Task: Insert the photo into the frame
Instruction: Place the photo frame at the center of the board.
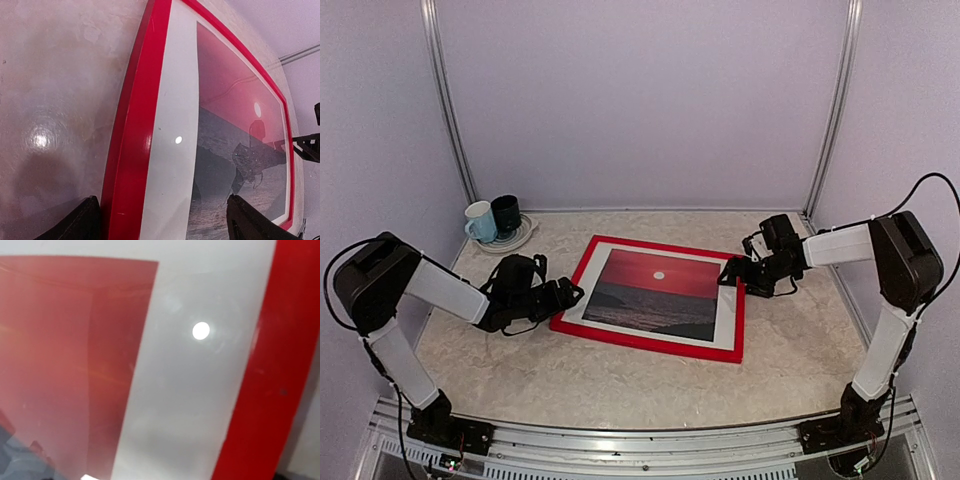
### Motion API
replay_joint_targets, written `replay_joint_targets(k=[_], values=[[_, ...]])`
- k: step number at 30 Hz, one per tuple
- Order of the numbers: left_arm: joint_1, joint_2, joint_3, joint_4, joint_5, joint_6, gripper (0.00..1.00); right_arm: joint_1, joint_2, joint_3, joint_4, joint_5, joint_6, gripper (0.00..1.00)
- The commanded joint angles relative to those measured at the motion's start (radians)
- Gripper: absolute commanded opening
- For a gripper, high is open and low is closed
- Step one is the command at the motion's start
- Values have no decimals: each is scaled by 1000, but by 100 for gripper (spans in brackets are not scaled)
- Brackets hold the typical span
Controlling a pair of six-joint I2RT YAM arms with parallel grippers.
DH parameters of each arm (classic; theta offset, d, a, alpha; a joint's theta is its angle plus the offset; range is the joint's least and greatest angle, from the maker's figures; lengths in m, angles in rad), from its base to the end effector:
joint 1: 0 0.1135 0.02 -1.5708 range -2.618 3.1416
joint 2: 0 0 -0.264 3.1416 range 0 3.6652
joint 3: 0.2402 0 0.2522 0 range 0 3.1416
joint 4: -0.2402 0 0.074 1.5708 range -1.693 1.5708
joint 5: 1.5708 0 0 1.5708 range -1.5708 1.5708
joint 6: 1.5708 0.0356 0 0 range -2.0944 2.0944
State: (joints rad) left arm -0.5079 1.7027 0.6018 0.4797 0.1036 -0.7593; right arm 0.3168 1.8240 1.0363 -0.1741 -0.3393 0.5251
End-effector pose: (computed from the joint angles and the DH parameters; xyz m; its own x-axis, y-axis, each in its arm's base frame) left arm 0.2674 -0.1531 0.1203 -0.7525 -0.3648 -0.5484 0.0541 0.7956 -0.6035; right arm 0.3413 0.1243 0.1496 -0.9124 0.1984 -0.3581 -0.0200 0.8521 0.5230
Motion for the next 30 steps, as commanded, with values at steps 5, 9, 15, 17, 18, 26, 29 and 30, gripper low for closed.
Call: replay_joint_targets(k=[5,9,15,17,18,26,29,30], values=[[-97,-19,-127,36,71,-99,86,-9,45,33,-49,2,-33,92],[-137,-29,-144,49,57,-120,86,-16,53,52,-62,18,-41,92],[-178,-30,-153,46,37,-144,86,-18,65,69,-80,32,-50,92],[-179,-36,-164,45,25,-152,86,-17,66,65,-75,24,-49,92],[-179,-42,-170,39,16,-154,86,-18,68,63,-75,21,-50,92],[-179,-105,-189,4,-14,-167,87,-18,70,78,-76,4,-59,93],[-179,-132,-186,-25,-30,-164,87,-18,79,85,-73,-6,-60,96],[-179,-141,-184,-37,-43,-162,87,-18,81,86,-72,-12,-57,96]])
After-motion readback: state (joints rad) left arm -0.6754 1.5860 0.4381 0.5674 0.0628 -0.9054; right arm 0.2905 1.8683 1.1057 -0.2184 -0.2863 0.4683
